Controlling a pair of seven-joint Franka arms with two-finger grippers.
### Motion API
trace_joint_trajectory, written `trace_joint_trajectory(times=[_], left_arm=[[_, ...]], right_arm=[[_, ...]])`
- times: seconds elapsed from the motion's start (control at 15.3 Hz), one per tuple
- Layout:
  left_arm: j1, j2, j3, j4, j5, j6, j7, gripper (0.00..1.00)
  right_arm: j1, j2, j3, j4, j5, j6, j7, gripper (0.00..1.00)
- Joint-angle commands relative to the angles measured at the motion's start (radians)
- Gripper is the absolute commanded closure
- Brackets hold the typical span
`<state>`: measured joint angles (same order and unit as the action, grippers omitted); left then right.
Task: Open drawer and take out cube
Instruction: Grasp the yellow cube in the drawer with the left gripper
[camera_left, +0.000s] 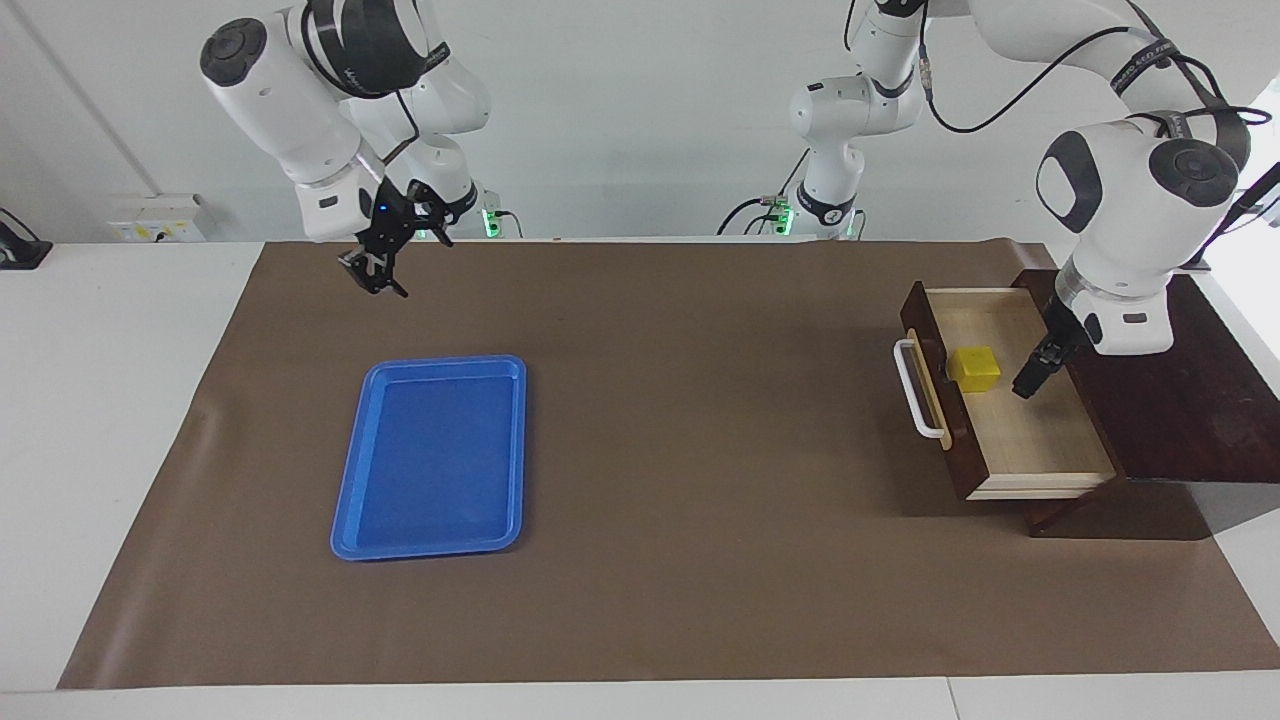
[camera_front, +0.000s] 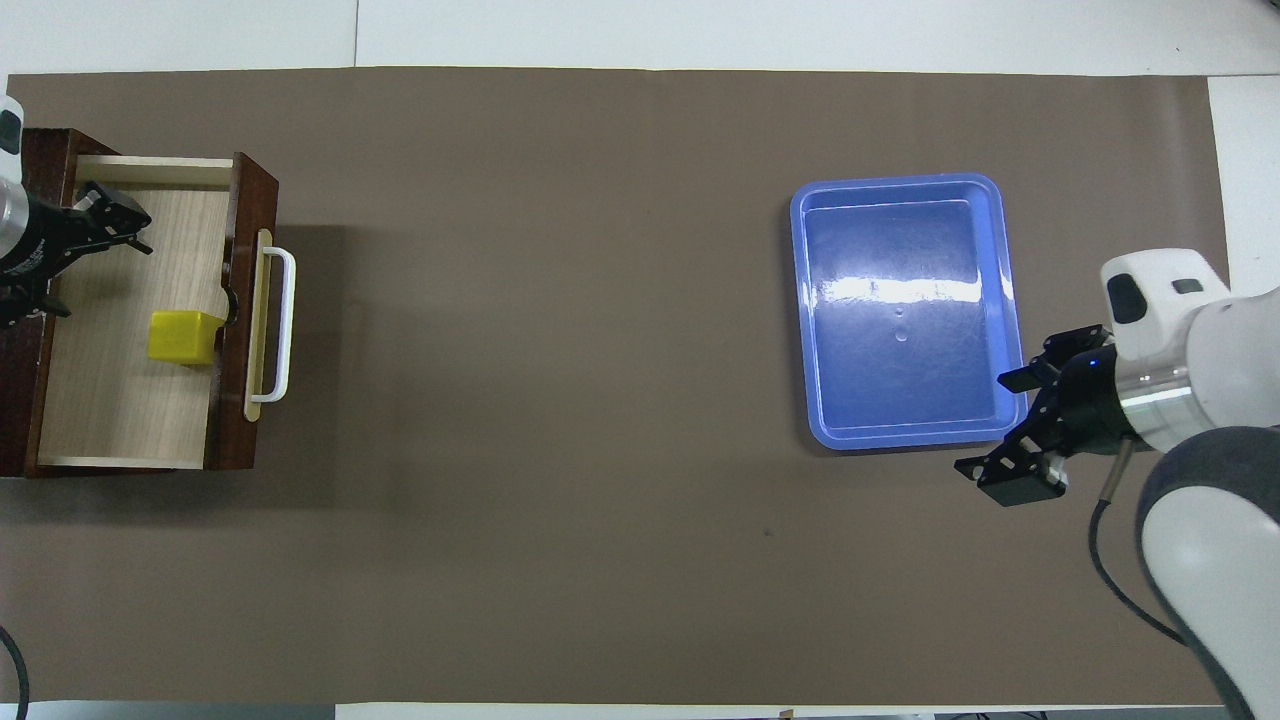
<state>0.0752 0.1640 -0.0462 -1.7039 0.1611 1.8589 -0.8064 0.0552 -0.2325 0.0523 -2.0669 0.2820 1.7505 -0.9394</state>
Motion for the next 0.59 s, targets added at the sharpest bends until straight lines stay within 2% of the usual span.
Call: trace_joint_trajectory(times=[0.0, 0.13, 0.26, 0.52], left_arm=[[0.028, -0.075, -0.007, -0.123, -0.040, 0.090, -0.358, 0.00], [0.031, -0.093, -0.007, -0.170, -0.041, 0.152, -0.569, 0.00], [0.028, -0.116, -0.007, -0.238, -0.043, 0.215, -0.672, 0.00], [0.015, -0.152, -0.007, -0.316, -0.043, 0.243, -0.720, 0.00]], right_arm=[[0.087, -0.054, -0.003, -0.082, 0.092, 0.075, -0.103, 0.00], [0.127, -0.056, -0.003, -0.108, 0.179, 0.118, -0.203, 0.00], [0.161, -0.035, -0.003, -0.113, 0.271, 0.121, -0.292, 0.00], [0.228, 0.065, -0.003, -0.113, 0.495, 0.191, -0.603, 0.00]])
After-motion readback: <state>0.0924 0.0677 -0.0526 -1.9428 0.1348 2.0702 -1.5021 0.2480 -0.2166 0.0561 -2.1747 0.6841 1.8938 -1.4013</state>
